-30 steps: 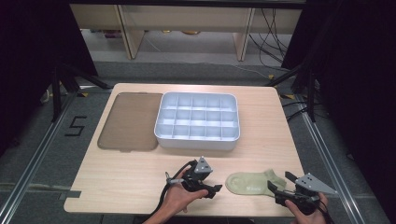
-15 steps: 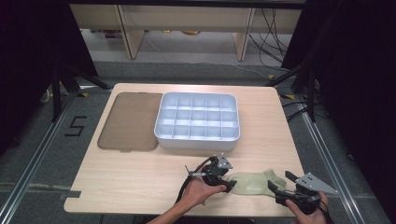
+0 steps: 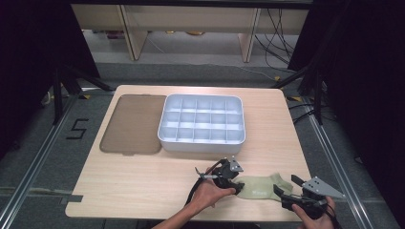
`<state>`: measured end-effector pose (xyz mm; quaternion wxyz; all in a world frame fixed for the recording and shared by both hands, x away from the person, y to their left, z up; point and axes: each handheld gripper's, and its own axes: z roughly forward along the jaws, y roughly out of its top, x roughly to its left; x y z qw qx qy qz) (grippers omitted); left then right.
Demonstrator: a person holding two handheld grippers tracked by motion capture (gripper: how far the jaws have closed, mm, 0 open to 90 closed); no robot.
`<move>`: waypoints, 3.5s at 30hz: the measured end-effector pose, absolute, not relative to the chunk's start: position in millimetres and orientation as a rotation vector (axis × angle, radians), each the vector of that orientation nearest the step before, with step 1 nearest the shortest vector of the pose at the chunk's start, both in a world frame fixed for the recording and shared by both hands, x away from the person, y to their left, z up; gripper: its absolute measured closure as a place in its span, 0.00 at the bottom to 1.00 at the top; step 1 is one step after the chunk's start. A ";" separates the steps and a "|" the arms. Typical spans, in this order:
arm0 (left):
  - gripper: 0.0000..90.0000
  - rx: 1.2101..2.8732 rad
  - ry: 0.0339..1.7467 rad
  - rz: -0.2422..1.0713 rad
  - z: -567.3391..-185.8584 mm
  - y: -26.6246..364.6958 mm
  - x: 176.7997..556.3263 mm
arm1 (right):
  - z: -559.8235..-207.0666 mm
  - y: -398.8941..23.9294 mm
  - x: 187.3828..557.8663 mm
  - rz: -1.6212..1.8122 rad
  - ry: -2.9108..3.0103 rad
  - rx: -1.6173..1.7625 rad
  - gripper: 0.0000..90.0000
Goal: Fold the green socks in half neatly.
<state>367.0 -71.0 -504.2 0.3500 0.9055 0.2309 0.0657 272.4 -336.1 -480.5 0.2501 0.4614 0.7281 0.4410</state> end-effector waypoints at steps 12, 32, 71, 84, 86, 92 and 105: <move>0.91 2.321 0.611 0.083 -504.9 -71.6 362.6 | -480.2 -335.0 272.3 1.208 1.985 1.251 0.24; 0.92 2.213 0.615 0.023 -478.9 -62.9 349.5 | -479.6 -337.5 272.2 1.196 1.978 1.255 0.24; 0.92 2.198 0.795 0.081 -478.1 119.4 341.0 | -483.4 -334.1 274.1 1.187 1.990 1.273 0.24; 0.92 2.264 0.791 0.111 -485.6 121.9 346.0 | -483.2 -317.7 275.7 1.269 2.044 1.219 0.30; 0.92 2.263 0.801 0.123 -486.8 120.8 345.6 | -482.6 -310.0 276.4 1.274 2.083 1.193 0.30; 0.92 2.275 0.815 0.145 -490.3 120.6 346.4 | -482.8 -285.4 281.7 1.314 2.160 1.125 0.32; 0.92 2.275 0.853 0.155 -491.9 119.1 346.2 | -480.7 -193.9 314.7 1.385 2.359 0.890 0.81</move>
